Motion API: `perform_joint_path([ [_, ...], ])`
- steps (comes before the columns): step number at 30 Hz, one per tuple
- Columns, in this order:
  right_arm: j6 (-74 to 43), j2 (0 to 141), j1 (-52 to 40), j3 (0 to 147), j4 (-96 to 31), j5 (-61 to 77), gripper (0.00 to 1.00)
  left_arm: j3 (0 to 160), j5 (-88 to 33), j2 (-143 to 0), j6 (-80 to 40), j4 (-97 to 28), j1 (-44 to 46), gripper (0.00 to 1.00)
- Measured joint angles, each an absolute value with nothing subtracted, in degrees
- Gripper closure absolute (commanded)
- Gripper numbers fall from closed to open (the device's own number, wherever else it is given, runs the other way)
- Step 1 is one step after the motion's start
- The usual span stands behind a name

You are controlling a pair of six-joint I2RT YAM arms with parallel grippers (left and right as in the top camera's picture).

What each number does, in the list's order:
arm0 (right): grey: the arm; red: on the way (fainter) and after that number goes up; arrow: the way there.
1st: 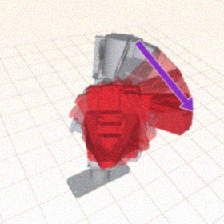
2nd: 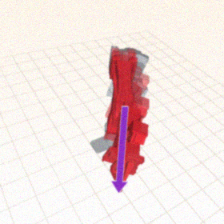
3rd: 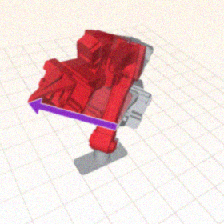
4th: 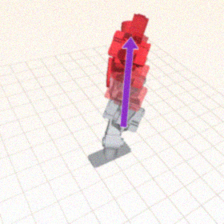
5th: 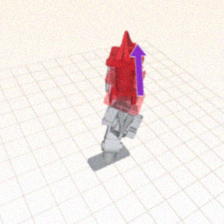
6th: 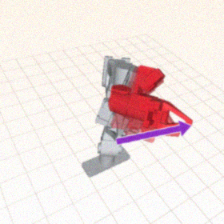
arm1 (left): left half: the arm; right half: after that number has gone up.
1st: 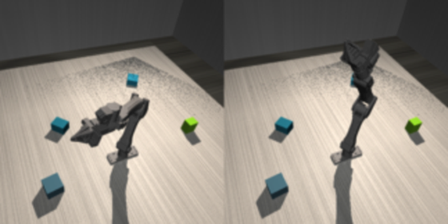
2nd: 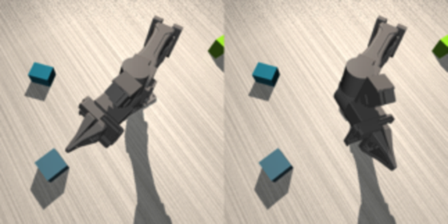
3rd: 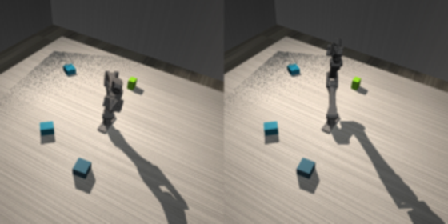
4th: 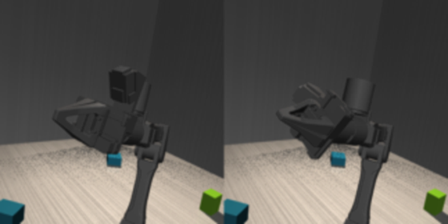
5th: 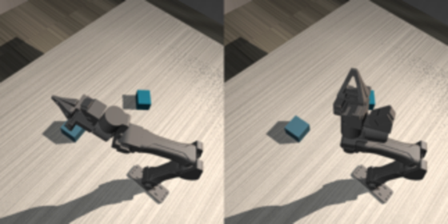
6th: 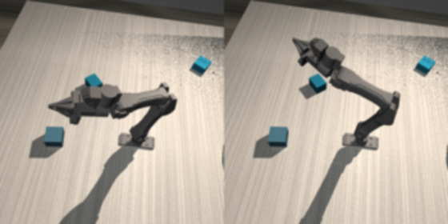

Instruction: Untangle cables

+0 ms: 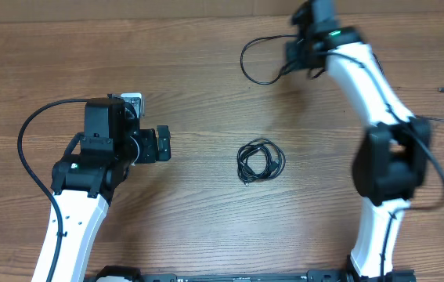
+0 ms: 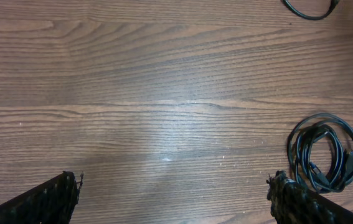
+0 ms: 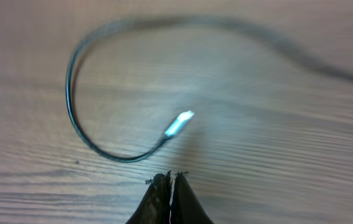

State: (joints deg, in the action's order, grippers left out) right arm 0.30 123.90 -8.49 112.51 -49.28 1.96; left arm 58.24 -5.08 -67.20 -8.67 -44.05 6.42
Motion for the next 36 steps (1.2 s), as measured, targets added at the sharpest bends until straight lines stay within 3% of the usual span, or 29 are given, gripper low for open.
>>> perform_joint_path([
  [5,2.2,117.9,-5.5,114.4,-50.5,7.5,0.65,58.2,-5.1,-67.2,-8.7,-43.7,6.4,0.00],
  [10,8.1,118.8,-8.2,112.9,-49.9,12.3,0.48,58.2,-5.1,-67.2,-8.7,-43.7,6.4,0.00],
  [15,14.3,122.0,-12.1,108.5,-45.6,14.2,0.14,58.2,-5.1,-67.2,-8.7,-43.7,6.4,0.01],
  [25,19.7,132.1,-15.0,105.4,-39.2,12.3,0.13,58.2,-5.1,-67.2,-8.7,-43.7,6.4,0.00],
  [28,20.4,134.1,-15.1,105.3,-38.2,11.0,0.25,58.2,-5.1,-67.2,-8.7,-43.6,6.4,0.00],
  [33,21.5,134.9,-15.1,105.3,-37.4,10.0,0.25,58.2,-5.1,-67.2,-8.7,-42.9,6.4,0.01],
  [34,21.9,135.0,-15.1,105.3,-37.4,10.0,0.28,58.2,-5.1,-67.2,-8.7,-42.6,6.4,0.01],
  [36,23.0,135.4,-15.1,105.3,-37.2,10.0,0.46,58.2,-5.1,-67.2,-8.7,-42.3,6.4,0.01],
])
